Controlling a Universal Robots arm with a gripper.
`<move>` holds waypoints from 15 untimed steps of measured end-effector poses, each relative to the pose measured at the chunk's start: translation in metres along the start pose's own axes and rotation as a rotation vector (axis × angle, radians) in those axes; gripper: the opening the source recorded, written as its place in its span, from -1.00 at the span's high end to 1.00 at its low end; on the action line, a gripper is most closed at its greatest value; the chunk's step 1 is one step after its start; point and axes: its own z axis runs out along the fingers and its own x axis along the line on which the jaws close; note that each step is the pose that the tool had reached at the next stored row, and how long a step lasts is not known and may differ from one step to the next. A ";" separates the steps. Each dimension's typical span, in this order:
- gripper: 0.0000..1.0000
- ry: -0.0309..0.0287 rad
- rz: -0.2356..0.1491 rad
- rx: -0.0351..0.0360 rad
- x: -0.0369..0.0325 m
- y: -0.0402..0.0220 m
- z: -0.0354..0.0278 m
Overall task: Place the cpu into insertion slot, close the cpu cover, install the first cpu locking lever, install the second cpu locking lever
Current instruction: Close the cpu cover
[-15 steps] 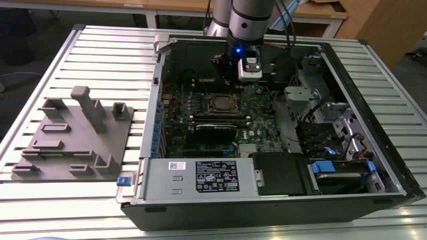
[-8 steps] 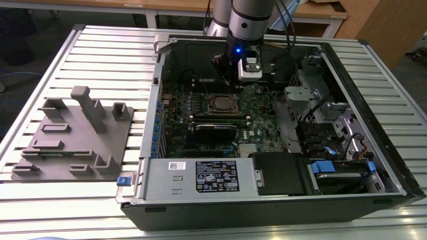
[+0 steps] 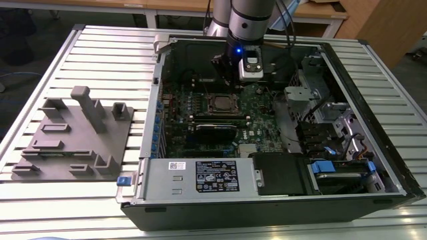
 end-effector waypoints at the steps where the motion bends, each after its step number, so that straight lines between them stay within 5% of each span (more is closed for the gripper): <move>1: 0.79 0.0001 -0.006 0.0002 0.0000 0.0000 0.0000; 15: 0.79 0.0003 -0.019 0.0007 0.0000 0.0000 0.0000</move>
